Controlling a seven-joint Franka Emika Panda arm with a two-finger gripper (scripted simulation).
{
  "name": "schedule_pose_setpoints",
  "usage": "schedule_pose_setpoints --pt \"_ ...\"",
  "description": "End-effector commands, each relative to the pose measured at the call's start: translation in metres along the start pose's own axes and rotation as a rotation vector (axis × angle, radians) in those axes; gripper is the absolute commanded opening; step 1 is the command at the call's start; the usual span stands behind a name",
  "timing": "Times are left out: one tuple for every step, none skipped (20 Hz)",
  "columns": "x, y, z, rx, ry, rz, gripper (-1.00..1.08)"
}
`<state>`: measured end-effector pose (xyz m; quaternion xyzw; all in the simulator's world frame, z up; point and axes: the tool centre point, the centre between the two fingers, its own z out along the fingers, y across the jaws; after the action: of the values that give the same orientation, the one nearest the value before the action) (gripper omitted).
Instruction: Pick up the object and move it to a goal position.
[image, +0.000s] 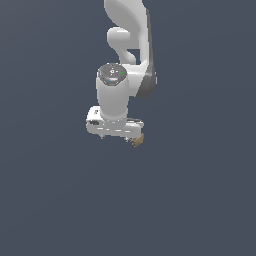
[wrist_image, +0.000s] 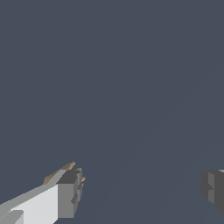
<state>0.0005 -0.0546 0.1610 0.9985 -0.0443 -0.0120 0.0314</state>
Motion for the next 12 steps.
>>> schedule_pose_setpoints --pt "-0.002 -0.003 0.002 0.002 0.001 0.018 1.0" --pt "-0.003 -0.005 0.003 0.003 0.001 0.027 1.0" --pt "-0.004 -0.007 0.004 0.005 0.002 0.037 1.0" --pt "-0.005 -0.01 0.005 0.006 0.002 0.049 1.0" --pt "-0.007 -0.012 0.007 0.008 0.002 0.061 1.0" --pt "-0.008 -0.015 0.008 0.01 0.003 0.075 1.0" --pt "-0.01 -0.018 0.009 0.012 0.003 0.09 1.0" --pt "-0.012 -0.021 0.011 0.014 0.004 0.105 1.0" --pt "-0.014 -0.024 0.013 0.016 0.004 0.122 1.0" --pt "-0.016 -0.027 0.015 0.018 0.005 0.14 1.0" --pt "-0.018 -0.031 0.017 0.021 0.005 0.16 1.0" --pt "-0.021 -0.034 0.019 0.023 0.005 0.18 1.0"
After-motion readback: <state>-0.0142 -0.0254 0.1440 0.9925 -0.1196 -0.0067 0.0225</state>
